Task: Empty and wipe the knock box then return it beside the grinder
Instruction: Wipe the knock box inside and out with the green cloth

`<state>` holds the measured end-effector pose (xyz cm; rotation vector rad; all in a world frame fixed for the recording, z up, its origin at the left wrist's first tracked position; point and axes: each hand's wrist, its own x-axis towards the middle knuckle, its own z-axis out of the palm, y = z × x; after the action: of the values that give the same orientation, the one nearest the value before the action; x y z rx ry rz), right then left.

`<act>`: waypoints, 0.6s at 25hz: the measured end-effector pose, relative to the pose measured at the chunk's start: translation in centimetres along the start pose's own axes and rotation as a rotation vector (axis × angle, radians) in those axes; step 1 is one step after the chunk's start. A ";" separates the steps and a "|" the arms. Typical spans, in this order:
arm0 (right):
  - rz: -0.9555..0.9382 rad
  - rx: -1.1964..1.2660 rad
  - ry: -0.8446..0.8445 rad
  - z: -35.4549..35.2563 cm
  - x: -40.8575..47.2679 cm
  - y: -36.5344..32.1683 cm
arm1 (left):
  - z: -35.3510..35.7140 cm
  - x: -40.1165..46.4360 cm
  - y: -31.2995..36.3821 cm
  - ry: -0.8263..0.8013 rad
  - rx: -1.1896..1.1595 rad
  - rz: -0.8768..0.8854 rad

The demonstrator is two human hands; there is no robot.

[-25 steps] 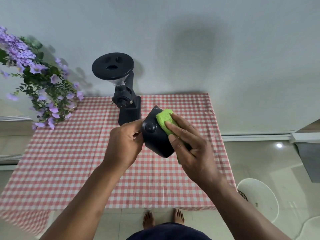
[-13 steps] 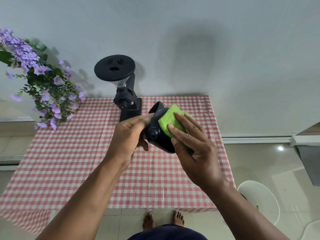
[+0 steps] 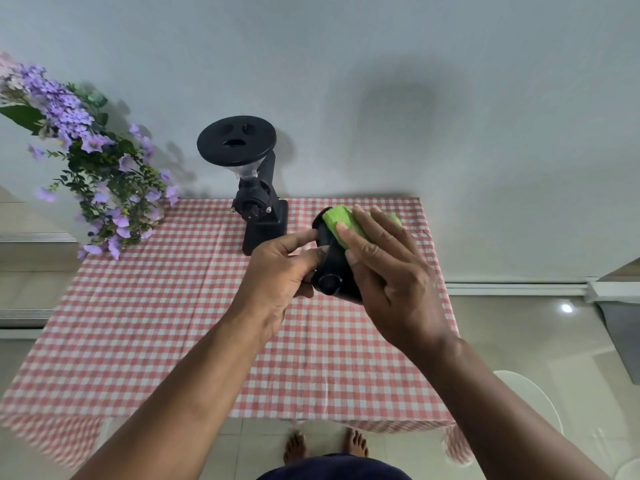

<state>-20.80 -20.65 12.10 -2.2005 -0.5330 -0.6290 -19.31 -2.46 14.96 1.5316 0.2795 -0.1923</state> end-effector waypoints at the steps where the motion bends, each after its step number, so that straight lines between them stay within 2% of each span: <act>1: 0.024 0.023 -0.011 -0.1 0.5 -0.1 | 0.1 -0.1 -0.1 0.010 0.014 -0.003; 3: -0.003 0.030 -0.063 -0.2 0.4 -0.6 | 0.3 -0.2 -0.2 0.025 -0.012 -0.033; 7: -0.158 -0.057 -0.179 0.6 -3.1 -1.3 | 0.0 0.7 0.2 0.077 -0.237 -0.121; 12: -0.275 -0.083 -0.083 0.2 -1.0 -0.1 | -0.9 1.1 -0.2 -0.077 -0.223 -0.129; 13: -0.247 -0.055 -0.055 -0.1 0.0 0.1 | -0.7 0.9 -0.2 -0.098 -0.205 -0.127; 15: -0.063 0.030 -0.044 -0.9 1.8 0.4 | -0.3 0.5 0.0 -0.091 -0.206 -0.130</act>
<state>-19.36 -21.26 13.47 -2.1812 -0.6325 -0.6030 -18.89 -2.15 14.80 1.2976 0.3168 -0.3250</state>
